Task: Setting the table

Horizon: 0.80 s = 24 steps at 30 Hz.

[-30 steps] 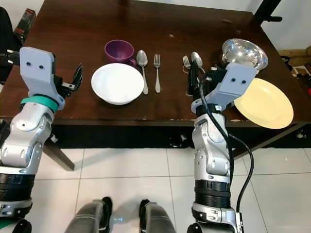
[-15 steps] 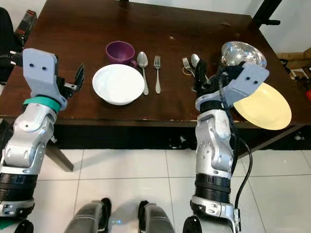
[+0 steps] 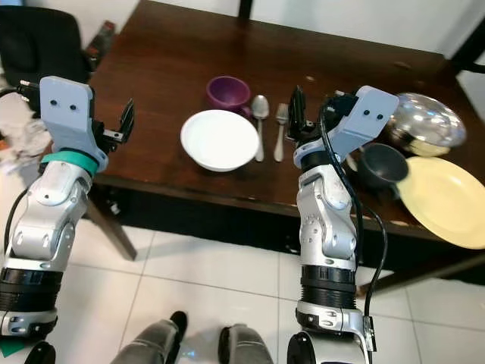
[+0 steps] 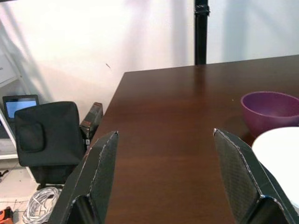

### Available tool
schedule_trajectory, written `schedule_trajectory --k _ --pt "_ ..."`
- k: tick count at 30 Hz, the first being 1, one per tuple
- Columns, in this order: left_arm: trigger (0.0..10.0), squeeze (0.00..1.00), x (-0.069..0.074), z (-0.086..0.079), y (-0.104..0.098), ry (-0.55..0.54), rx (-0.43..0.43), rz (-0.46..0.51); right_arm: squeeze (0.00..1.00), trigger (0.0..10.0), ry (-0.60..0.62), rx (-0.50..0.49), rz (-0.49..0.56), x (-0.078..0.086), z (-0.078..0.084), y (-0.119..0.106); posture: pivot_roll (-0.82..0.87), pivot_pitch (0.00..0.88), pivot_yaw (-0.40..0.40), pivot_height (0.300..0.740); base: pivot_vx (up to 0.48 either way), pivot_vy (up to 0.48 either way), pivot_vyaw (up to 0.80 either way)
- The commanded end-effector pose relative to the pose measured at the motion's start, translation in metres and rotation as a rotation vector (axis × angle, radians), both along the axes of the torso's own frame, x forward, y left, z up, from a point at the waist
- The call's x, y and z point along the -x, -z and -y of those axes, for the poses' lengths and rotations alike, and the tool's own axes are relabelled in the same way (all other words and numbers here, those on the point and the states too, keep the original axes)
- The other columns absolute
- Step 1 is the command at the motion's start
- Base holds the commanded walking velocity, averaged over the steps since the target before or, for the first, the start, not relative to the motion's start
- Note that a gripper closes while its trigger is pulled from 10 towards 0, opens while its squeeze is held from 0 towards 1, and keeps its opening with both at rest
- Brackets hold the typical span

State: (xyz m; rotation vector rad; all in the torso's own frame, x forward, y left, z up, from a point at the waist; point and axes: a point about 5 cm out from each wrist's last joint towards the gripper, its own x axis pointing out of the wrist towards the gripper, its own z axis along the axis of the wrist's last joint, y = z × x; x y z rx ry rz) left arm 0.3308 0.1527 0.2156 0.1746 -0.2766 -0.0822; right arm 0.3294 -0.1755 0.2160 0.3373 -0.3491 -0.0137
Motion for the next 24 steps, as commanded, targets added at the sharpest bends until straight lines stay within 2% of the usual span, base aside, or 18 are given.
schedule_trajectory --k 1,10,24 --pt "10.0 0.00 -0.0008 0.0014 0.0036 0.013 -0.012 -0.014 0.00 10.0 0.021 -0.005 -0.021 0.0031 0.0039 0.0057 0.07 0.049 -0.009 0.740 0.000 0.000 0.79" --pt "10.0 0.00 -0.0036 0.0079 0.0037 0.031 -0.011 -0.023 0.00 10.0 0.034 -0.002 -0.029 0.0069 0.0066 0.0089 0.07 0.067 0.002 0.740 0.000 0.000 0.79" --pt "10.0 0.00 -0.0041 0.0053 0.0047 0.016 -0.012 -0.039 0.00 10.0 0.020 -0.011 -0.034 0.0077 0.0007 0.0105 0.08 0.082 0.000 0.740 0.000 0.000 0.79"
